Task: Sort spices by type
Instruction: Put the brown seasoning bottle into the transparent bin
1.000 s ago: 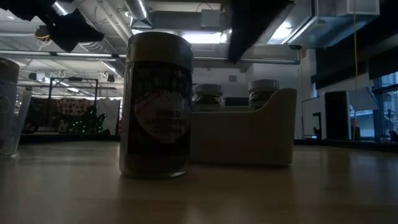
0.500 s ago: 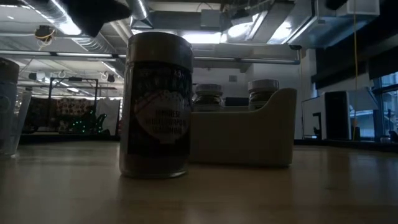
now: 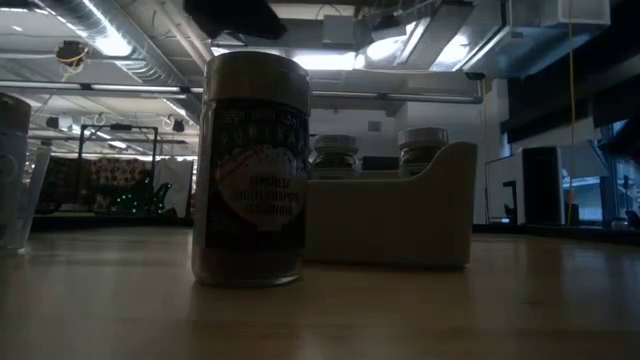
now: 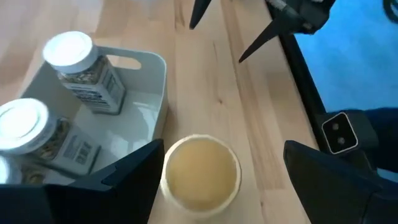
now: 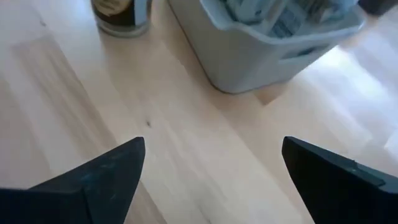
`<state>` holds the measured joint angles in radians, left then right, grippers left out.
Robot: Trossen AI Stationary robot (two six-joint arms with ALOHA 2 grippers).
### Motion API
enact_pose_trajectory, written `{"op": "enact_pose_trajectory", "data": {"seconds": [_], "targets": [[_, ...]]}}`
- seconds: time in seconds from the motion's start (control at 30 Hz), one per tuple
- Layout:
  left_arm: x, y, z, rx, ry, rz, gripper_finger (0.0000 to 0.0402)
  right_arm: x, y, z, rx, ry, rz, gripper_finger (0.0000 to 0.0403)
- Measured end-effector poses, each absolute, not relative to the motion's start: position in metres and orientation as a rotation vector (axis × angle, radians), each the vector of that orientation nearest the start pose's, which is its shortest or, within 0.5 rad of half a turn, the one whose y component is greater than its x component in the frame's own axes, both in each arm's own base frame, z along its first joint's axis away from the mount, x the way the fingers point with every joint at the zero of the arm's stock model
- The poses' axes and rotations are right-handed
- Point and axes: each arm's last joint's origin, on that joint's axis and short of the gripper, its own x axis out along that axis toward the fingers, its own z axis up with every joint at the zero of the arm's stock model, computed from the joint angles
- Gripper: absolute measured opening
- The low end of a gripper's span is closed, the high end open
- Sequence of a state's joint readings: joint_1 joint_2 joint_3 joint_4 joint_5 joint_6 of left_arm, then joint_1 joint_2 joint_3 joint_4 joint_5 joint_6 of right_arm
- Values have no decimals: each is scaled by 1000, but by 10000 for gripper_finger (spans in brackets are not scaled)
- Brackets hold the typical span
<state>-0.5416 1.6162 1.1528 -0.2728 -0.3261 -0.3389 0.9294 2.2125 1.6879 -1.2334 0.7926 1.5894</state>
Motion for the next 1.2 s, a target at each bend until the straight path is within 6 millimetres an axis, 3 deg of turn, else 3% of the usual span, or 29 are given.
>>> {"op": "enact_pose_trajectory", "data": {"seconds": [0.17, 0.33, 0.83, 1.07, 1.2], "targets": [[326, -172, 239, -7, 788, -83, 311, 257, 309, 135, 143, 784, -668, 379], [338, -170, 225, 21, 875, -56, 311, 254, 306, 125, 149, 784, -666, 379], [341, -173, 199, 27, 979, -56, 311, 254, 304, 123, 119, 764, -665, 379], [343, -176, 201, 29, 946, -75, 255, 254, 304, 124, 106, 740, -663, 379], [340, -180, 202, 26, 941, -85, 254, 254, 304, 124, 102, 732, -663, 379]]}}
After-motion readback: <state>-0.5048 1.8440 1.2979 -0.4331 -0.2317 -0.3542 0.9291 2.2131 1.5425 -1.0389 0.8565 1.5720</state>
